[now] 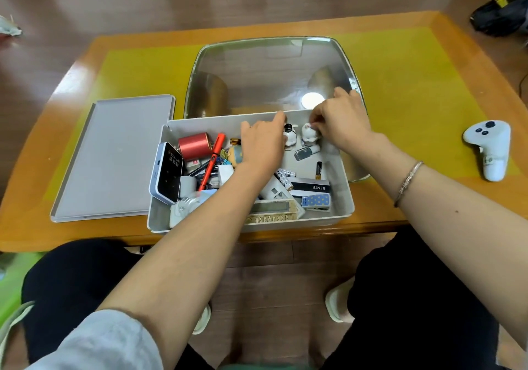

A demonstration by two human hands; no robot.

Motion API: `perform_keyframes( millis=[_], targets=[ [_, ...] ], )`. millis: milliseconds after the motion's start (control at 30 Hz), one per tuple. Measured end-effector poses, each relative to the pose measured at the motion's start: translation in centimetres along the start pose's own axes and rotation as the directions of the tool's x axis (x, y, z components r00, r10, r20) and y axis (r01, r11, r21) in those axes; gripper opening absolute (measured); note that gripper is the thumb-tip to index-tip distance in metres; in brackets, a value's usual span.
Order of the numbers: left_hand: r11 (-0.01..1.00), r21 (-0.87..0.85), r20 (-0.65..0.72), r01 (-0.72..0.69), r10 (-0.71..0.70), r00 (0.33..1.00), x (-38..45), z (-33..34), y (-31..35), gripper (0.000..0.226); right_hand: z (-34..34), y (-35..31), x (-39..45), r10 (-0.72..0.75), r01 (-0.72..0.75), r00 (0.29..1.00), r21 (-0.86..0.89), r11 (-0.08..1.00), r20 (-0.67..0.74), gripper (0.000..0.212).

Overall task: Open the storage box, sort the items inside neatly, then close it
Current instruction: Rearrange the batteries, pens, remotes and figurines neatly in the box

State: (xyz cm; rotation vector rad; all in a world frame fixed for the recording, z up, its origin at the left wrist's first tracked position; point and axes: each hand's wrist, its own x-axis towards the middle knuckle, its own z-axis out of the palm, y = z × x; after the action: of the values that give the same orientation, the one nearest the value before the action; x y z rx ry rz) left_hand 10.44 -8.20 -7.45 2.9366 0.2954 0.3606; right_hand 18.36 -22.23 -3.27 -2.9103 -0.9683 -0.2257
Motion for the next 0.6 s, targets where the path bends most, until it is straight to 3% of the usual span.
perform_keyframes(
  millis=[600],
  targets=[
    [1.0,0.006,-0.041,-0.029,0.029,0.999,0.0,0.5,1.0,0.02,0.4,-0.8,-0.3,-0.041,0.042,0.999,-0.069,0.997,0.02,0.021]
  ],
)
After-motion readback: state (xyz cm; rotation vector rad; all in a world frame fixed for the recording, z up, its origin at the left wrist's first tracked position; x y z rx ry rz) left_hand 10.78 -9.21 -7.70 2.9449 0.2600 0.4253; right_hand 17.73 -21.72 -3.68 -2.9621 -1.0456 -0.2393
